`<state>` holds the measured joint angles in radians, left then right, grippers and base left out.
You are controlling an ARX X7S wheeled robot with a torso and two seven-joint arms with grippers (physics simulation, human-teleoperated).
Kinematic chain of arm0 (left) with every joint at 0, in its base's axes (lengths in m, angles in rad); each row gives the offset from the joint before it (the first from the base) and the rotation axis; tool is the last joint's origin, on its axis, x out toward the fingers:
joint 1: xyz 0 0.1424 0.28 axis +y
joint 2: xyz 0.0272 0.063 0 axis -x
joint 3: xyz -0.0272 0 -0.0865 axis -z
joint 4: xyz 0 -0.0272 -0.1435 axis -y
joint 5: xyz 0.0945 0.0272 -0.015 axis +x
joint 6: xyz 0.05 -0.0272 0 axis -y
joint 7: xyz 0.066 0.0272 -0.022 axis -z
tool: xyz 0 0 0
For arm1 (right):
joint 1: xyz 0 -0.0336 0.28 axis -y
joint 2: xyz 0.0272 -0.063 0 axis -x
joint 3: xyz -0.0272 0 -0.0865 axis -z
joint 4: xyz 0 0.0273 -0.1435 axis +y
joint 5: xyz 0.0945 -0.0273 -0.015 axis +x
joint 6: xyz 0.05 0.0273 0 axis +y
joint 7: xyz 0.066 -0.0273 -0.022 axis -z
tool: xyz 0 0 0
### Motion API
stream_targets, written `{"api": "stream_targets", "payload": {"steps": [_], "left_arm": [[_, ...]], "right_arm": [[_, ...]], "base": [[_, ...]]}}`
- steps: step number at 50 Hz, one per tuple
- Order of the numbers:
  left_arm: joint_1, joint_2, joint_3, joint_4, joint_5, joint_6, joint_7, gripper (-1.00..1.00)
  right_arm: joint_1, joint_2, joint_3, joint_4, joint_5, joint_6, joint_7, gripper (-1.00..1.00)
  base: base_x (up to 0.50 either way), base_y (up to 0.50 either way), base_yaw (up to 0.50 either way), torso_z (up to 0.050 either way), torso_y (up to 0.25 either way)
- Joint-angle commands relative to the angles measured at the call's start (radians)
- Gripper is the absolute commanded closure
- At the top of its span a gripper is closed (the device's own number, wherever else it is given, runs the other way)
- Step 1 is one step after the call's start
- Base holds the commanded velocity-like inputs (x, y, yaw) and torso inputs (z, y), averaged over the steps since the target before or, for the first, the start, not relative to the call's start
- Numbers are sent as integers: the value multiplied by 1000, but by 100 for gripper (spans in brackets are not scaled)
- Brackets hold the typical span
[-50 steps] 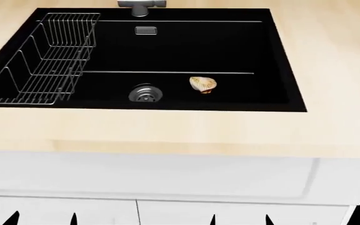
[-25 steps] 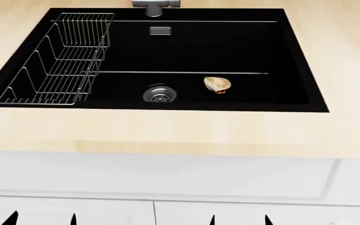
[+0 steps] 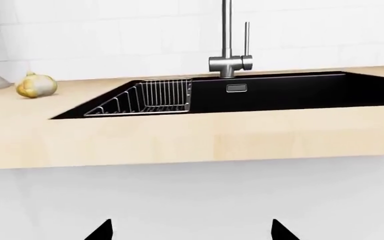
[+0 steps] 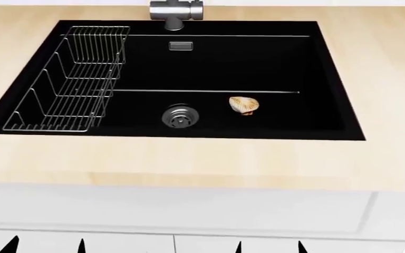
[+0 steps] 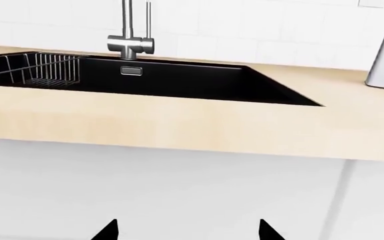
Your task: Turn on the sink faucet.
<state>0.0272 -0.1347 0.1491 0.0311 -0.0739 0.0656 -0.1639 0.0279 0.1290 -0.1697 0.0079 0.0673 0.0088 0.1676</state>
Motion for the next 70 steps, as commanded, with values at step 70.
{"api": "stream_targets", "payload": {"steps": [70], "left_arm": [[-405,-25,-27,452,58,-758,132,-100]], "right_arm": [[513,58,98,-317,-48,691,-177,-100]], "base": [[0,0,0,13,0]]}}
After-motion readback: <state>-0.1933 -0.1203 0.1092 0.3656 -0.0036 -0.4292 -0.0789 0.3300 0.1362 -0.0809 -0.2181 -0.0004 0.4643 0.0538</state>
